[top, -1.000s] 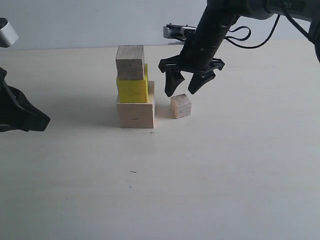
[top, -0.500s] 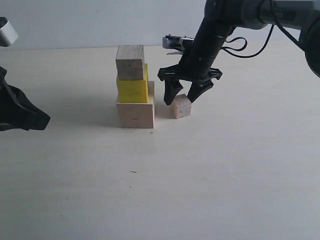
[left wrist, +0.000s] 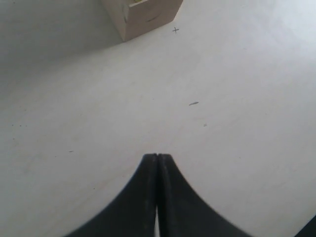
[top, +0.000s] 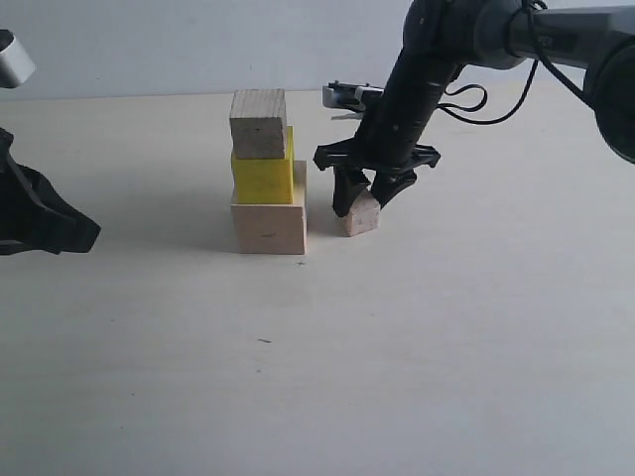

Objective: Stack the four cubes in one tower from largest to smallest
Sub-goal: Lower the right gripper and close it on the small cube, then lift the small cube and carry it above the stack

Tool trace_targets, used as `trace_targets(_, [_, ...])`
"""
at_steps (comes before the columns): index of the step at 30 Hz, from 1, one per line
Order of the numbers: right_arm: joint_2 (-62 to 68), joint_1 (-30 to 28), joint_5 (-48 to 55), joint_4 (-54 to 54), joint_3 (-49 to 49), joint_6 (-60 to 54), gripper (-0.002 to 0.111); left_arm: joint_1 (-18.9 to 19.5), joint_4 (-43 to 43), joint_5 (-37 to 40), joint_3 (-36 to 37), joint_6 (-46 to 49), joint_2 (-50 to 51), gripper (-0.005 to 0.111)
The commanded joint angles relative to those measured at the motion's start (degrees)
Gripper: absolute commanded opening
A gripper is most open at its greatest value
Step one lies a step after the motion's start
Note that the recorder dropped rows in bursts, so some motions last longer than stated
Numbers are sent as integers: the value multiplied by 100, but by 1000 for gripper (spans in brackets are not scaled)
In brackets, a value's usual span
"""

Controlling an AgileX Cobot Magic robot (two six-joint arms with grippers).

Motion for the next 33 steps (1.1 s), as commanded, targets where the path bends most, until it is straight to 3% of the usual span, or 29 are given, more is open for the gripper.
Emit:
trace_targets(1, [-156, -18, -17, -14, 2, -21, 28, -3, -18, -57, 14, -22, 9, 0])
trace_targets(5, [-430, -29, 6, -269, -9, -21, 0, -3, -18, -57, 14, -22, 9, 0])
trace_targets(11, [-1070, -29, 10, -958, -9, 554, 0, -3, -18, -49, 14, -22, 9, 0])
trace_targets(21, [-2247, -18, 89, -372, -9, 1099, 0, -3, -171, -49, 14, -22, 9, 0])
trace_targets(33, [-2847, 862, 89, -301, -9, 1223, 0, -3, -394, 43, 14, -22, 9, 0])
